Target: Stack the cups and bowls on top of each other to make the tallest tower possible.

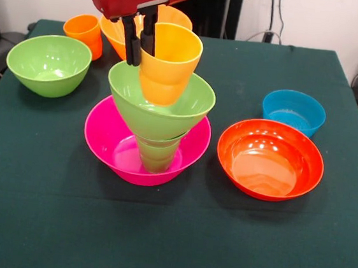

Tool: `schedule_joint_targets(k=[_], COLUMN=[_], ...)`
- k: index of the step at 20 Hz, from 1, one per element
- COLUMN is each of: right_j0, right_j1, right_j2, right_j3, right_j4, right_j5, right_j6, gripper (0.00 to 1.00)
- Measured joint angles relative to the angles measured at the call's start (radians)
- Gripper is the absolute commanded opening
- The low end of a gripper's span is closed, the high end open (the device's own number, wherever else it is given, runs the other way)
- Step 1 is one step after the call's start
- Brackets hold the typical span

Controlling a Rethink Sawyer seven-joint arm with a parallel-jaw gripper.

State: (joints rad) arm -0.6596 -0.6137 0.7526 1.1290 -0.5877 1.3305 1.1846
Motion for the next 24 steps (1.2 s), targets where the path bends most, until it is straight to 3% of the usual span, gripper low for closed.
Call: schedule_joint_targets(k=[24], right_j0=[0.0], right_j1=[0.004], right_j2=[0.0], right_j3=[0.0], right_j4=[0.002], right_j5=[-0.055], right_j6=[0.0], gripper=[0.0])
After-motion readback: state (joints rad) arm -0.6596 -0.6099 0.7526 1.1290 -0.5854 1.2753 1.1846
